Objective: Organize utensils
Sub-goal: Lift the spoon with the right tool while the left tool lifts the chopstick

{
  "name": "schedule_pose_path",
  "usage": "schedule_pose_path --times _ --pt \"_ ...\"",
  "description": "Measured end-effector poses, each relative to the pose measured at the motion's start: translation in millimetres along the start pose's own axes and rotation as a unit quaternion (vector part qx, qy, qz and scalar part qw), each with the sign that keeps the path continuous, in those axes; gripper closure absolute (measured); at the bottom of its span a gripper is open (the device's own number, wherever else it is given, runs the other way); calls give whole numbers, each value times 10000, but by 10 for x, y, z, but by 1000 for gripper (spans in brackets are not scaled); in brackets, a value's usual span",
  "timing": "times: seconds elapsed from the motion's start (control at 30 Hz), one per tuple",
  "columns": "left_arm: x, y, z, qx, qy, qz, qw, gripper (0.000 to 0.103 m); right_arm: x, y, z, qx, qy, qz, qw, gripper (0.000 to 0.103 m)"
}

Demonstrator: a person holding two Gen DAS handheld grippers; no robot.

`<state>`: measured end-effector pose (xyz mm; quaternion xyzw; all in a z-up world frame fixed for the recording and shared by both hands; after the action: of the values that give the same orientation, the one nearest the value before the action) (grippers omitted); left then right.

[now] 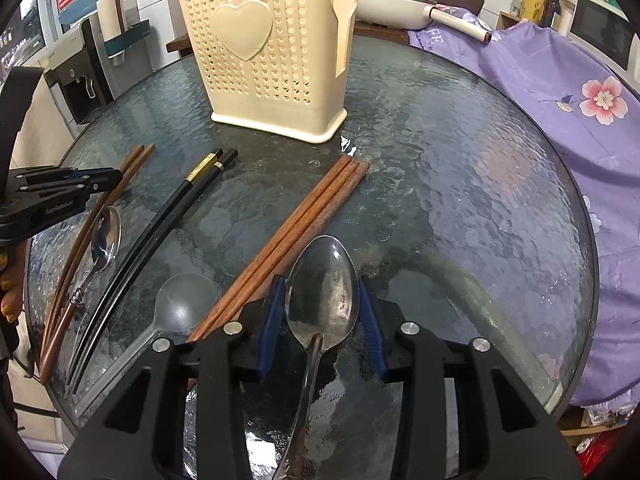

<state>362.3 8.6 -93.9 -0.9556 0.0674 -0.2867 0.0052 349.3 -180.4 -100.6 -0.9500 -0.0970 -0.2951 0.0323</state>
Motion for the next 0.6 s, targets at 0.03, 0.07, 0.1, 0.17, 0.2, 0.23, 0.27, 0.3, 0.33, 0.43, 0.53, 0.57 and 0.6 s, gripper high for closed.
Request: schedule_pose_path --times 0.03,0.07,0.1,0.17,0.2,0.23,0.27,0.3,0.33,0.43,0.53,0.57,0.6 --pt "5 0 4 -18 -13 -21 10000 95 2 0 4 13 -5 -2 10000 65" --pt "7 -7 5 -35 -22 -41 10000 95 6 -4 7 24 -11 -7 10000 66" --pt "16 -19 11 -52 -33 -56 10000 95 -1 -2 8 31 -11 -15 10000 66" --pt "18 -21 14 -61 -45 -58 10000 96 4 0 14 45 -30 -39 10000 66" --pt "22 -22 16 -57 -45 -58 10000 96 7 1 16 59 -47 -44 10000 66" --pt "22 -19 17 -52 -44 -65 10000 96 5 6 18 79 -58 -39 9999 66" --pt "22 -16 18 -54 -43 -81 9999 96 2 11 17 95 -64 -31 9999 66" --pt "27 -12 21 -59 -41 -96 9999 96 7 15 17 114 -67 -29 9999 66" --pt "65 -50 47 -71 -41 -122 9999 96 10 23 19 146 -60 -14 9999 66" --pt "109 -84 68 -117 28 -247 9996 96 26 69 12 382 -39 137 9992 66" --pt "145 -97 27 -57 202 -270 9994 96 45 126 -16 614 34 324 9976 66" --pt "163 -109 -24 -64 303 -284 9991 96 54 140 -43 654 102 340 9972 66" --pt "188 -120 -84 -66 405 -296 9987 96 61 137 -68 675 153 334 9970 66"
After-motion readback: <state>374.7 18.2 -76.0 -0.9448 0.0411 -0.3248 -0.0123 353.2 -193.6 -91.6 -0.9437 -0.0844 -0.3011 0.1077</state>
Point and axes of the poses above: each gripper's, at about its wrist camera, not at the fingertips, and z roughly the way its jaws point, y to its right, x to its top, the point moved 6 cm from there along z, roughly the way its jaws point
